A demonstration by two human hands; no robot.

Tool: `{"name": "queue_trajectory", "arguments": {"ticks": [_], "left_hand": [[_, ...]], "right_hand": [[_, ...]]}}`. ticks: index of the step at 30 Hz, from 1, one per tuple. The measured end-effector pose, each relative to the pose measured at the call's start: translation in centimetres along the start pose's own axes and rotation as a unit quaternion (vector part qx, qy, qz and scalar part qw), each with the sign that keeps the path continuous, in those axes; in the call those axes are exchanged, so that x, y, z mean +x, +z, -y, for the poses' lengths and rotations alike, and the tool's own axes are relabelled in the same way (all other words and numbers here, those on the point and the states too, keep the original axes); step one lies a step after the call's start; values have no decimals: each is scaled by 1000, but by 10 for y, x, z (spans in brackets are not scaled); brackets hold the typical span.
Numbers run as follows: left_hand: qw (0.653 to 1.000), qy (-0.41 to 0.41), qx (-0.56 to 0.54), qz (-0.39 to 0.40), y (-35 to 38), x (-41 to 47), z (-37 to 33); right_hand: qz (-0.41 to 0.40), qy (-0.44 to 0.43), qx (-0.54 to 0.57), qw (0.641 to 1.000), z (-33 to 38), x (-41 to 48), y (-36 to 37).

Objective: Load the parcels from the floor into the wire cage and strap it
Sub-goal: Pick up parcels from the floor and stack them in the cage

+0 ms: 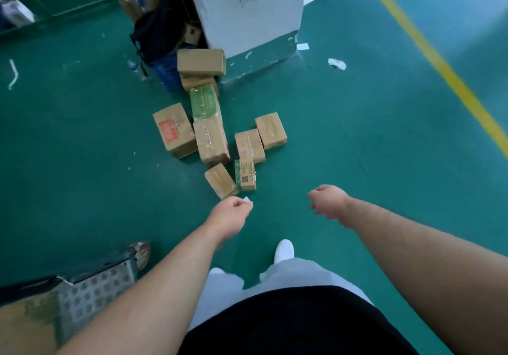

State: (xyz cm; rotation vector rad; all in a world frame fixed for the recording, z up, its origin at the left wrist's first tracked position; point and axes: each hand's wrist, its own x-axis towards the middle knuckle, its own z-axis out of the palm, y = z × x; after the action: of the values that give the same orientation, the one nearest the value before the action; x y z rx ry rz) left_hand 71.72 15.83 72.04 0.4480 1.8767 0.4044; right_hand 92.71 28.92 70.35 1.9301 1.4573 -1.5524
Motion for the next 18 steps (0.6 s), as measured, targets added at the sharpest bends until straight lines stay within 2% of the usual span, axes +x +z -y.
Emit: {"name": "queue_trajectory", "arguments": {"ticks": [2,7,13,18], "left_hand": [[1000,-6,-11,9,1,3,-16],[998,-52,-32,-10,-22,43,-38],[997,-79,12,17,-44,124,-69],[996,-91,-22,4,-50,178,-99]], "right_hand": [[-8,-5,-9,1000,14,15,-15],[47,3,-10,999,65,50,-22],[46,-2,-15,999,107,88,-30],[70,25,-96,993,122,115,-43]]}}
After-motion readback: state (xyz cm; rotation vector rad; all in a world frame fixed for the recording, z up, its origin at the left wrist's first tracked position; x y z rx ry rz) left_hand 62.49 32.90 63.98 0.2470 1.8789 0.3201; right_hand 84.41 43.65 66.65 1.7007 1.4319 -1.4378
